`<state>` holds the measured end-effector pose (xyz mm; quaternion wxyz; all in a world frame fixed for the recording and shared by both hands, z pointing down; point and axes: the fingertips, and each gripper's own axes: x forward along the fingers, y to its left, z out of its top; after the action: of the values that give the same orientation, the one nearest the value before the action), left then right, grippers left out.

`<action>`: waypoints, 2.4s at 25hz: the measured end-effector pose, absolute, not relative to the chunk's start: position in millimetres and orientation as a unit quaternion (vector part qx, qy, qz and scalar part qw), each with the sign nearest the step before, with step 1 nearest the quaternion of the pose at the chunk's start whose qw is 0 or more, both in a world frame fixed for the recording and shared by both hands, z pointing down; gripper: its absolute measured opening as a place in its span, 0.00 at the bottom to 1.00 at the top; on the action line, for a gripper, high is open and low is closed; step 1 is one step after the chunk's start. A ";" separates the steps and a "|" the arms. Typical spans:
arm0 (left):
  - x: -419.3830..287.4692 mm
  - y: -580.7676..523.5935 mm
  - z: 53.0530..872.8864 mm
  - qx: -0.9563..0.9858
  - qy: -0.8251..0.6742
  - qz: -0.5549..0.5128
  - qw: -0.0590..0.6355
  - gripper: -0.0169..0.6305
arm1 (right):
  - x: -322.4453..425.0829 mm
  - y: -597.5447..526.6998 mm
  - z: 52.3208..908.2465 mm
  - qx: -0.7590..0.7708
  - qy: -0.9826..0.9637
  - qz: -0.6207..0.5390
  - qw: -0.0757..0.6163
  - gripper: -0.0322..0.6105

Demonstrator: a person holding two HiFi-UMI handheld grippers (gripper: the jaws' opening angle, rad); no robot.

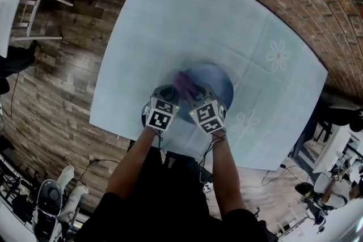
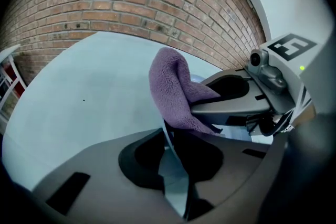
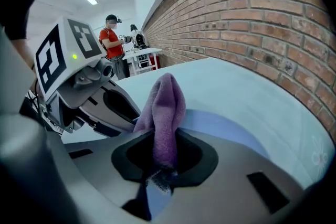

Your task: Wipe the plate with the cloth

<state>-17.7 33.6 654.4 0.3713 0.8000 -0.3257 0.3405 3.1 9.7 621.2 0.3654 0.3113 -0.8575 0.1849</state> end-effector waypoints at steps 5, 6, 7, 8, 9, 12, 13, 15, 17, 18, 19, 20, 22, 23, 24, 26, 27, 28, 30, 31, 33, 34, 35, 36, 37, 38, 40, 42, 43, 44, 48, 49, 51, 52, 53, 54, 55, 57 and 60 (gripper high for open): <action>-18.1 33.3 653.4 0.808 -0.319 0.344 0.358 0.14 | 2.1 6.5 629.5 0.320 -0.847 0.185 0.381 0.18; -18.1 33.2 653.4 0.808 -0.318 0.347 0.355 0.14 | 2.2 5.6 630.4 0.323 -0.846 0.183 0.383 0.18; -18.1 33.0 653.5 0.808 -0.318 0.348 0.353 0.14 | 2.4 4.6 631.1 0.326 -0.845 0.179 0.385 0.18; -18.2 32.8 653.4 0.807 -0.319 0.349 0.354 0.14 | 2.8 3.7 631.8 0.329 -0.844 0.175 0.387 0.18; -18.4 32.8 653.4 0.806 -0.320 0.349 0.354 0.14 | 3.3 2.7 632.3 0.332 -0.843 0.172 0.388 0.18; -17.7 32.4 653.9 0.806 -0.322 0.348 0.355 0.14 | 5.8 -2.1 632.5 0.343 -0.839 0.160 0.390 0.18; -17.4 32.1 654.0 0.806 -0.323 0.347 0.355 0.14 | 6.9 -4.5 632.2 0.348 -0.838 0.157 0.390 0.18; -17.4 31.4 653.7 0.806 -0.324 0.347 0.354 0.14 | 9.9 -9.2 631.8 0.360 -0.834 0.150 0.391 0.18; -17.8 31.3 653.4 0.805 -0.327 0.345 0.354 0.14 | 13.6 -13.7 631.4 0.371 -0.828 0.143 0.394 0.18; -17.8 31.5 653.3 0.805 -0.328 0.344 0.354 0.14 | 15.9 -15.8 631.2 0.377 -0.826 0.140 0.396 0.18; -17.9 31.9 653.2 0.805 -0.329 0.344 0.355 0.14 | 18.6 -17.9 631.0 0.382 -0.823 0.137 0.398 0.18; -18.2 32.4 653.3 0.804 -0.330 0.343 0.357 0.14 | 21.1 -19.9 630.8 0.386 -0.820 0.134 0.399 0.18; -19.1 33.0 653.5 0.802 -0.332 0.340 0.361 0.14 | 25.0 -23.1 630.4 0.392 -0.818 0.129 0.402 0.18; -19.5 33.2 653.6 0.802 -0.334 0.339 0.362 0.14 | 26.8 -24.5 630.2 0.394 -0.816 0.124 0.403 0.18; -19.6 33.3 653.6 0.801 -0.335 0.338 0.363 0.14 | 29.0 -25.8 630.0 0.396 -0.815 0.119 0.406 0.18; -19.7 33.5 653.8 0.800 -0.337 0.338 0.363 0.14 | 35.2 -29.2 629.7 0.403 -0.810 0.108 0.413 0.18; -19.9 33.5 654.0 0.800 -0.337 0.339 0.362 0.14 | 39.0 -31.2 629.5 0.407 -0.806 0.103 0.418 0.18; -20.2 33.3 654.2 0.800 -0.338 0.339 0.362 0.14 | 43.1 -33.2 629.3 0.411 -0.802 0.100 0.422 0.18; -20.3 32.5 654.4 0.801 -0.339 0.337 0.361 0.14 | 51.6 -36.6 629.4 0.420 -0.793 0.094 0.432 0.18; -19.9 32.3 654.5 0.801 -0.339 0.337 0.361 0.14 | 56.3 -37.7 629.9 0.425 -0.787 0.090 0.439 0.18; -18.8 32.5 655.1 0.801 -0.340 0.338 0.360 0.14 | 65.8 -39.0 630.8 0.432 -0.774 0.079 0.456 0.18; -18.5 32.8 655.3 0.800 -0.340 0.339 0.360 0.14 | 70.2 -39.5 631.1 0.434 -0.769 0.073 0.463 0.18; -18.6 32.8 655.3 0.800 -0.339 0.340 0.359 0.14 | 73.9 -40.0 631.2 0.436 -0.765 0.068 0.469 0.18; -18.8 32.4 654.8 0.800 -0.339 0.341 0.359 0.14 | 77.2 -40.3 631.2 0.437 -0.762 0.063 0.473 0.18; -19.1 32.1 654.1 0.800 -0.339 0.340 0.359 0.14 | 80.1 -40.4 631.1 0.438 -0.760 0.058 0.477 0.18; -19.5 32.2 653.7 0.800 -0.338 0.340 0.360 0.14 | 83.0 -40.1 630.7 0.439 -0.757 0.053 0.481 0.18; -20.3 33.8 654.0 0.801 -0.337 0.338 0.362 0.14 | 90.0 -38.5 629.9 0.440 -0.751 0.045 0.491 0.17; -20.2 34.3 656.3 0.802 -0.337 0.338 0.359 0.14 | 98.3 -36.6 630.4 0.439 -0.744 0.037 0.502 0.17; -19.8 33.1 656.1 0.804 -0.337 0.337 0.356 0.14 | 102.5 -35.6 630.7 0.437 -0.741 0.031 0.509 0.17; -19.5 31.9 655.5 0.805 -0.338 0.338 0.353 0.14 | 106.6 -34.5 630.9 0.433 -0.737 0.022 0.518 0.17; -20.6 32.1 652.0 0.802 -0.338 0.340 0.355 0.14 | 118.9 -27.7 631.5 0.416 -0.722 -0.011 0.553 0.17; -20.6 32.2 651.4 0.801 -0.338 0.339 0.359 0.14 | 121.8 -26.1 631.8 0.412 -0.719 -0.015 0.559 0.17; -20.6 32.7 653.5 0.799 -0.341 0.335 0.365 0.14 | 127.4 -22.8 632.6 0.405 -0.713 -0.024 0.572 0.17; -20.9 33.1 655.1 0.797 -0.343 0.334 0.368 0.14 | 129.9 -20.9 632.9 0.403 -0.709 -0.028 0.579 0.17; -21.1 33.2 655.6 0.797 -0.344 0.333 0.369 0.14 | 132.0 -18.8 633.1 0.400 -0.705 -0.031 0.584 0.17; -21.1 32.8 654.9 0.796 -0.345 0.330 0.371 0.14 | 133.8 -16.7 633.2 0.399 -0.702 -0.034 0.590 0.17; -21.3 32.2 653.7 0.796 -0.346 0.328 0.373 0.14 | 135.6 -14.4 633.4 0.397 -0.698 -0.036 0.594 0.17; -21.6 31.7 652.8 0.795 -0.347 0.325 0.376 0.14 | 139.3 -9.9 633.8 0.396 -0.694 -0.038 0.600 0.17; -21.5 31.5 653.7 0.795 -0.349 0.323 0.376 0.14 | 145.5 -2.9 634.1 0.396 -0.687 -0.039 0.608 0.17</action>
<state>-21.5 31.5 653.7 0.3756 0.7953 -0.3494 0.3231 145.5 -2.9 634.1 0.6080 0.3955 -0.6873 -0.0390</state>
